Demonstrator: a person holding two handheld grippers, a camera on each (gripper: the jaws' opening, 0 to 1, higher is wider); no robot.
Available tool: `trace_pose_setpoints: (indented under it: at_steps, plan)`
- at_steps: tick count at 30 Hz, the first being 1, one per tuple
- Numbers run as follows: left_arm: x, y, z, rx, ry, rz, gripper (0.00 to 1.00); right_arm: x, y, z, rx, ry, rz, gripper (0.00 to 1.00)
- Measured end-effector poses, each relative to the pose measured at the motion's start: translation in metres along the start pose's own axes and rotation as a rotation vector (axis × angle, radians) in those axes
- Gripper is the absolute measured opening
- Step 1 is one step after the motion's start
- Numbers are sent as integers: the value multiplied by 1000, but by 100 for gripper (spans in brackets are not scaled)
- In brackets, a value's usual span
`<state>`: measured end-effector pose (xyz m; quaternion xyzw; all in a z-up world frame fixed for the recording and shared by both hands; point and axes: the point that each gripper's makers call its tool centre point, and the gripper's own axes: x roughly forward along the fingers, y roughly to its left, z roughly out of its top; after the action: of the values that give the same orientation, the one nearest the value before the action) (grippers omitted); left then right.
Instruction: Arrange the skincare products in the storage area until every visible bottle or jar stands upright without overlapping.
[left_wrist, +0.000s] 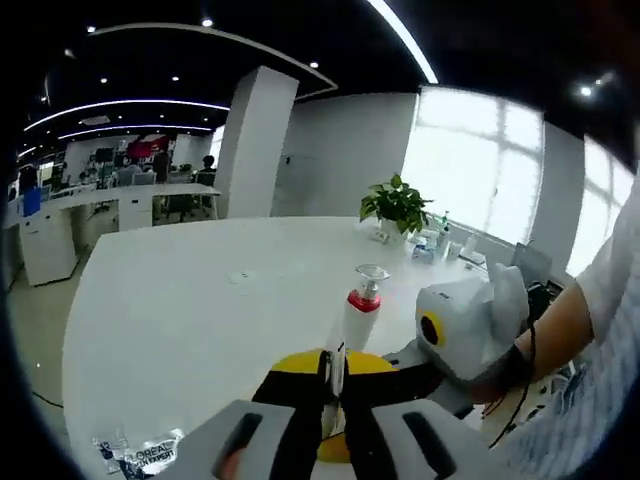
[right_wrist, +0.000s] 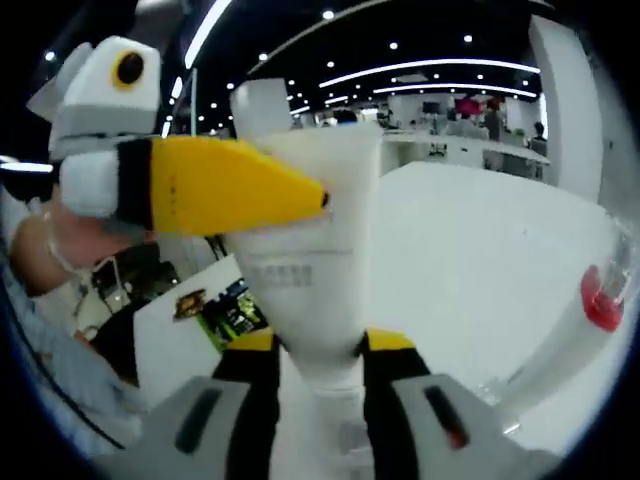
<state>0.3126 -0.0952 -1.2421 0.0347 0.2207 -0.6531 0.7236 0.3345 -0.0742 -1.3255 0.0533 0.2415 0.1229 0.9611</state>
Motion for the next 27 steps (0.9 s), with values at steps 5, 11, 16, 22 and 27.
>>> trace_pose_setpoints:
  at_steps: [5, 11, 16, 22, 27]
  plan:
    - [-4, 13, 2, 91, -20, 62, 5, 2, 1, 2, 15, -2, -6, 30]
    - [-7, 14, 0, 116, -36, 87, 5, 4, 3, 1, -1, 25, -11, 30]
    - [-5, 13, 1, 139, -37, 83, 5, 3, 2, 0, -1, 40, -16, 30]
    - [-3, 12, 1, 176, -32, 82, 6, 3, 1, 0, -1, 71, -30, 30]
    - [-1, 14, 2, 182, -36, 75, 6, 6, -1, 0, 11, 76, -55, 30]
